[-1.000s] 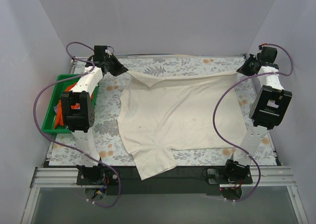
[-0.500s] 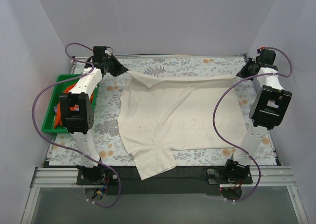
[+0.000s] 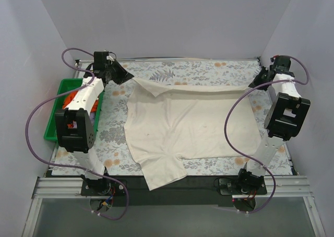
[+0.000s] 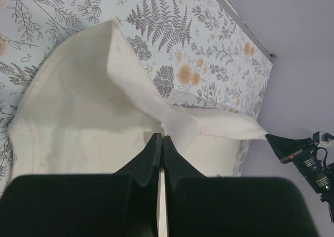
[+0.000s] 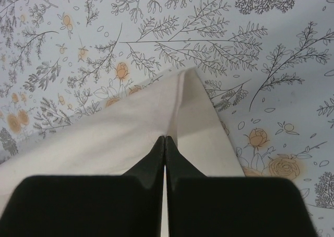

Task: Fold and stack the t-shirts
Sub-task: Fold the tshirt

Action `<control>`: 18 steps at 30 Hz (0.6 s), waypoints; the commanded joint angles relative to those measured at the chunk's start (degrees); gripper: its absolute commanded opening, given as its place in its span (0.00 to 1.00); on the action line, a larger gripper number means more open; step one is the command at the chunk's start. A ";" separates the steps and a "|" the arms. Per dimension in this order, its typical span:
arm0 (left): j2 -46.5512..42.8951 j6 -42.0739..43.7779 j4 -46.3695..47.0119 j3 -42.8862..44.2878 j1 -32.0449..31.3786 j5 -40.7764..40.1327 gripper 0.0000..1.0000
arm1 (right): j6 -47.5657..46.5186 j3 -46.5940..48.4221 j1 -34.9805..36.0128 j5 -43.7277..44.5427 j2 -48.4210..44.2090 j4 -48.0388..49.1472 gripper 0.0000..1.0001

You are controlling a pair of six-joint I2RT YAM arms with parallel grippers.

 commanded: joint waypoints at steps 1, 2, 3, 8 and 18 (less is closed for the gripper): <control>-5.75 -0.32 -0.91 -2.31 0.25 -0.98 0.00 | -0.13 -0.33 -0.59 1.05 -4.26 -0.56 0.01; -6.27 -0.32 -0.91 -2.93 0.25 -0.90 0.00 | -0.22 -0.51 -0.59 1.23 -4.61 -1.00 0.01; -7.32 -0.50 -0.91 -3.55 0.25 -0.90 0.00 | -0.22 -0.77 -0.59 1.40 -4.78 -1.18 0.01; -9.97 -1.38 -0.30 -8.99 0.17 -0.55 0.00 | -0.49 -3.84 -0.59 2.46 -6.45 -1.53 0.01; -14.36 -3.48 0.58 -17.07 -0.89 0.24 0.00 | -0.14 -9.30 -0.59 6.49 -9.97 -1.70 0.01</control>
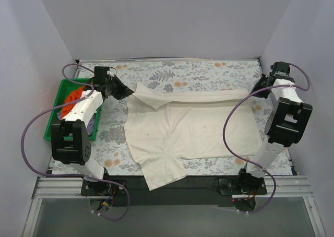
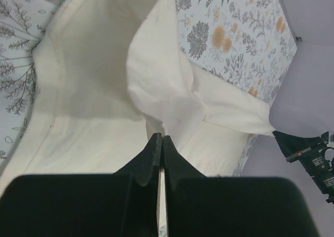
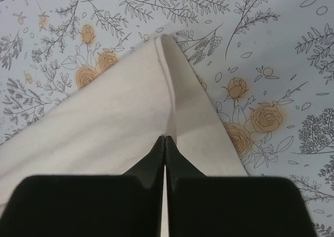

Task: Fold and stack the t-shirts
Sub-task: Fold the tshirt

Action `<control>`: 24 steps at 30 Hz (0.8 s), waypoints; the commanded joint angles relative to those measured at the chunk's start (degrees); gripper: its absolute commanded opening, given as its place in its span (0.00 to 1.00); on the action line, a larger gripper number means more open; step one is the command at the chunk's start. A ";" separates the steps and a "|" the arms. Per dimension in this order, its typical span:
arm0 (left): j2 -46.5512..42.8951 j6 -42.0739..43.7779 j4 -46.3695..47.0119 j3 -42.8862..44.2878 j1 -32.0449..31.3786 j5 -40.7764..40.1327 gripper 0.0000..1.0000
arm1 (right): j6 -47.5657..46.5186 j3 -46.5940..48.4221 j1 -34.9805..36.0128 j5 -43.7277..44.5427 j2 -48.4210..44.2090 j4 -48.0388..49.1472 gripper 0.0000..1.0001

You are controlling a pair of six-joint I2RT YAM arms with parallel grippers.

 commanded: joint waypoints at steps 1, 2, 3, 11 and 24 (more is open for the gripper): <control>-5.68 -1.41 0.17 -2.29 -0.65 0.77 0.00 | 0.19 -1.45 -0.44 2.91 -3.74 0.20 0.01; -6.21 -1.59 0.08 -2.90 -0.82 0.86 0.00 | 0.19 -1.54 -0.44 3.01 -4.00 0.20 0.01; -6.65 -2.02 0.08 -3.95 -0.91 0.77 0.00 | 0.28 -1.54 -0.44 3.01 -4.01 0.20 0.01; -9.73 -4.92 -0.88 -7.13 -1.96 1.83 0.00 | 0.28 -0.67 -0.44 3.45 -3.39 -0.33 0.01; -12.11 -8.62 -0.09 -15.03 -4.87 1.83 0.00 | -0.33 -1.19 -0.44 4.50 -2.51 -0.68 0.01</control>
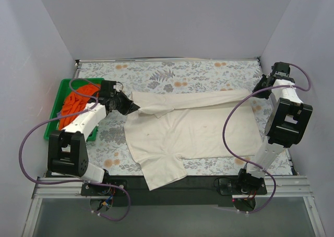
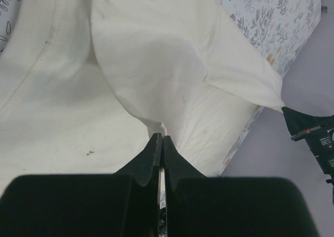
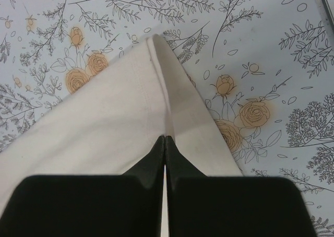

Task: Fold and stack the t-shirts
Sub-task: Fold the tshirt

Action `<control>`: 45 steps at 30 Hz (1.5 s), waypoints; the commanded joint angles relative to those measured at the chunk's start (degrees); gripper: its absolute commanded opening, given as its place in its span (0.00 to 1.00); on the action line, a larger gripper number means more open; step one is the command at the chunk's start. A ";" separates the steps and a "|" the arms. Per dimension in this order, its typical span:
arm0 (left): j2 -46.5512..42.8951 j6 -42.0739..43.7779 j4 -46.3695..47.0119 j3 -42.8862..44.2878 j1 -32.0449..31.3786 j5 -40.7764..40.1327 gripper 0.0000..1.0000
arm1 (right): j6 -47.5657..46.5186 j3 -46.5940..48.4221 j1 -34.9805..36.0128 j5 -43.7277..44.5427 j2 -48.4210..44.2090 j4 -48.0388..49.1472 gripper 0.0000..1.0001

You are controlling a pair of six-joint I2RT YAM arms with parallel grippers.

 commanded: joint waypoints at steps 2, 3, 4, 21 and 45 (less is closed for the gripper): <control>-4.24 -1.67 -0.93 -0.92 -0.47 0.47 0.00 | -0.53 0.45 -0.41 1.55 -1.48 -0.49 0.01; -4.42 -1.41 -1.28 -0.05 -0.82 0.30 0.00 | -0.53 0.54 -0.41 1.46 -1.49 -0.57 0.01; -4.51 -1.41 -2.41 0.48 -0.91 -0.23 0.00 | -0.53 0.88 -0.41 1.38 -1.49 -0.57 0.01; -6.35 -4.66 -6.21 1.11 -3.64 -0.32 0.00 | -1.14 1.77 -0.41 2.25 -0.17 -1.72 0.01; 6.81 15.81 -0.76 8.03 2.95 -9.19 0.75 | -10.11 8.43 -0.06 -1.34 6.50 0.83 0.50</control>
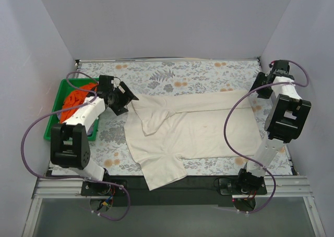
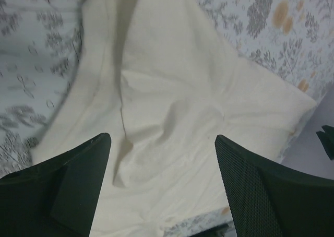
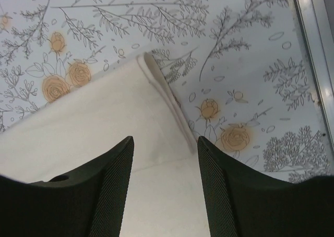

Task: Fold and stack the t-shirts
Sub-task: Fold the tshirt

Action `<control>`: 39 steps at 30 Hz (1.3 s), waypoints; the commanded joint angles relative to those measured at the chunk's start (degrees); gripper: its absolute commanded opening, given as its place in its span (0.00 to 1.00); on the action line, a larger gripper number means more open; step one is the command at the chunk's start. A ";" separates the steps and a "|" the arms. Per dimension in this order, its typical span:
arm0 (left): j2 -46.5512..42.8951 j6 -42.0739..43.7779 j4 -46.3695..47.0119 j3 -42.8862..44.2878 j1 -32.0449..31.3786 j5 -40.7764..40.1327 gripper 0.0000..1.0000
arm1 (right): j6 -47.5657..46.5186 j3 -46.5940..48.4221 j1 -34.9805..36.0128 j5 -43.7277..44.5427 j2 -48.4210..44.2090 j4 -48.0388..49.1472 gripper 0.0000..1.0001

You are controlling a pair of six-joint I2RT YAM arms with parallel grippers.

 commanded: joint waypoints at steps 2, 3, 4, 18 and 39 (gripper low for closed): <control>9.61 11.73 4.69 10.05 1.97 -4.81 0.75 | -4.63 5.95 0.05 -5.89 3.76 3.00 0.49; 11.29 12.80 4.87 11.65 1.97 -5.16 0.75 | -5.07 6.92 0.13 -6.61 5.07 3.17 0.49; 12.70 13.59 5.57 12.88 2.06 -5.16 0.75 | -5.94 7.54 0.14 -7.31 5.87 3.35 0.49; 28.18 21.59 7.86 23.97 1.97 -4.46 0.69 | -9.03 8.25 0.66 -11.10 11.76 5.63 0.49; 34.15 25.20 8.47 23.36 1.97 -5.33 0.31 | -9.64 9.74 0.57 -14.70 17.12 8.71 0.28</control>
